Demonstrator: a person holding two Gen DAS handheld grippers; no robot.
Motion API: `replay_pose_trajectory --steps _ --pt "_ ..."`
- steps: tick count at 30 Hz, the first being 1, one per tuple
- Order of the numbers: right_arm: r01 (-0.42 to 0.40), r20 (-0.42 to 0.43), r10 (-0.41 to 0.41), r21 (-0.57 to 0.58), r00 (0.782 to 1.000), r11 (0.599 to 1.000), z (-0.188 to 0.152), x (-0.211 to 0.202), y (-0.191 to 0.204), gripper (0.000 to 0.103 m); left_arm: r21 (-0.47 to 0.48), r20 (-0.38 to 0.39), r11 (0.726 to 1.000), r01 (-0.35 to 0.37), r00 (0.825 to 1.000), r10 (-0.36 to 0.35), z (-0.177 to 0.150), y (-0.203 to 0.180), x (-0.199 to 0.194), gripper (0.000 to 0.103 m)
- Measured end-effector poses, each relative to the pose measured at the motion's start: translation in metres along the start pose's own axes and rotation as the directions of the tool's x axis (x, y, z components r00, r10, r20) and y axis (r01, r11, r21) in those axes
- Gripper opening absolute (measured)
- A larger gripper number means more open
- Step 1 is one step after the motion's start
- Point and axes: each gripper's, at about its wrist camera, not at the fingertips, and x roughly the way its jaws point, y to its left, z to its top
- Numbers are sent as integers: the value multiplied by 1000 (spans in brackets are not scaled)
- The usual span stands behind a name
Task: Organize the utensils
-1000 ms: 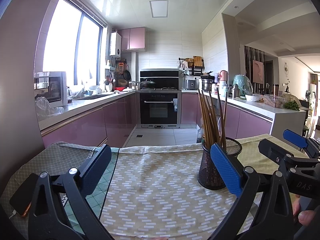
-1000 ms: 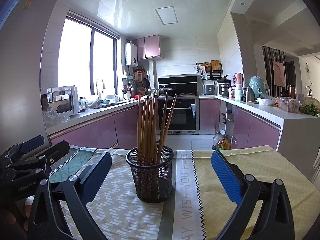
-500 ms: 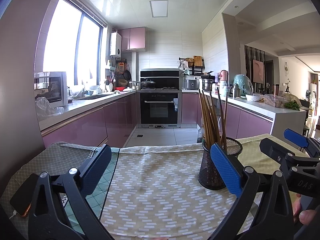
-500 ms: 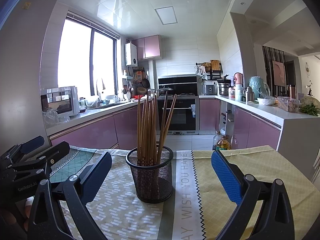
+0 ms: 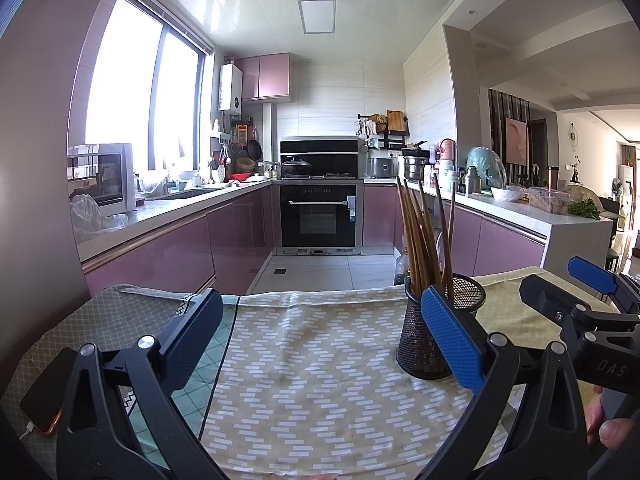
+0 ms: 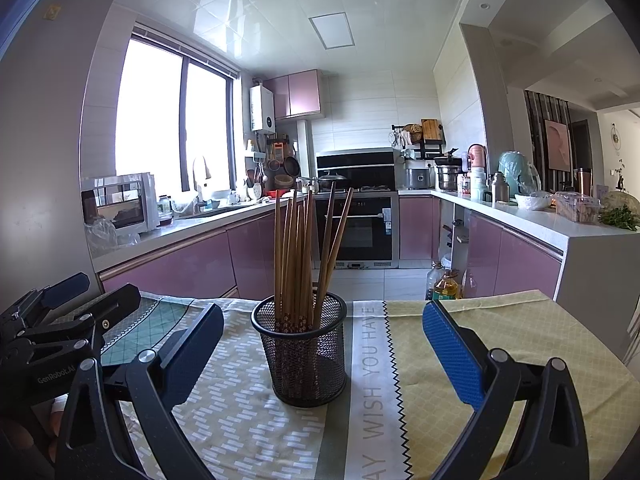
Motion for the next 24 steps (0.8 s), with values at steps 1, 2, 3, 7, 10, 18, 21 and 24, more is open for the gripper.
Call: replay_pose_trajectory --steps 1,2,3,7,10,18,21,24 --pt "0 1 0 0 1000 1000 0 0 0 96 0 0 1000 1 1000 -1 0 -1 1 98" --pt "0 1 0 -1 1000 1000 0 0 1 96 1 0 1000 1 1000 -1 0 -1 1 98" --pt "0 -1 0 -1 1000 1000 0 0 0 96 0 0 1000 1 1000 -1 0 -1 1 98" --pt "1 -2 -1 1 1000 1000 0 1 0 96 2 -2 1000 1 1000 -1 0 0 1 98" --pt "1 -2 -1 0 1000 1000 -1 1 0 96 1 -2 1000 1 1000 -1 0 0 1 98" --pt "2 -2 -2 1 1000 1000 -1 1 0 96 1 -2 1000 2 1000 -2 0 0 1 98" --pt "1 -6 -1 2 1000 1000 -1 2 0 96 2 -2 1000 2 1000 -2 0 0 0 98" --pt "2 -5 -2 0 1000 1000 -1 2 1 96 3 -4 1000 1 1000 -1 -1 -1 1 98"
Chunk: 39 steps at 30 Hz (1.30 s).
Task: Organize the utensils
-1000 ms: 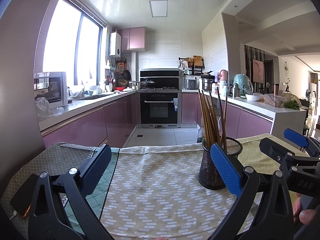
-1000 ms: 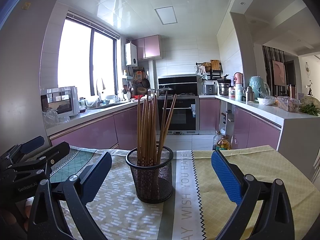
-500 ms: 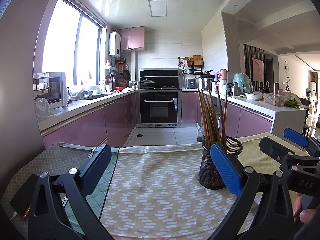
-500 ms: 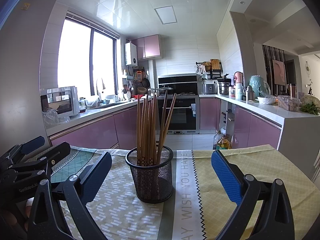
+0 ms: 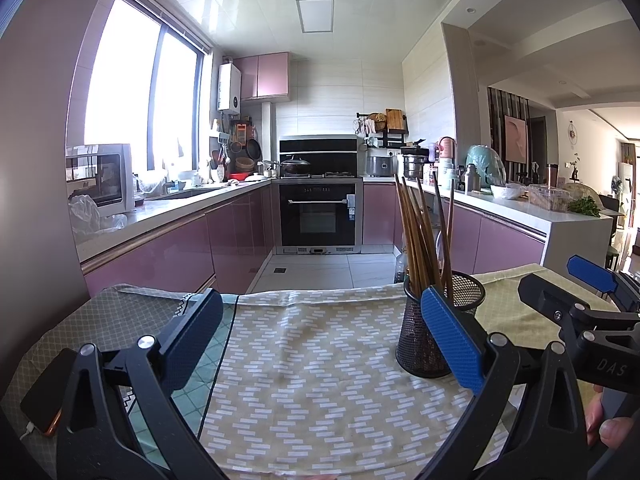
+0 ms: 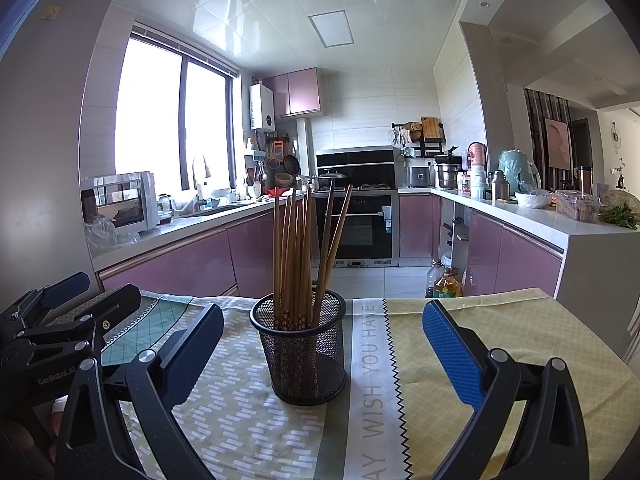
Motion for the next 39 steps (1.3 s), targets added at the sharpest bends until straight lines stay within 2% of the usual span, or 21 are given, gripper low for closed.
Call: replay_pose_trajectory --steps 31,36,38,39 --pt "11 -30 -10 2 1000 1000 -5 0 -7 96 35 -11 999 3 1000 -2 -5 -3 0 98" --pt "35 -113 -34 2 993 999 -8 8 -26 96 17 -74 1000 8 997 -7 -7 3 9 98" --pt "80 -188 -85 -35 978 996 -11 18 -39 96 17 -110 1000 1 994 1 -8 7 16 98" --pt "108 -253 -117 -51 960 993 -13 27 -50 96 17 -141 1000 4 990 -2 -10 10 20 98"
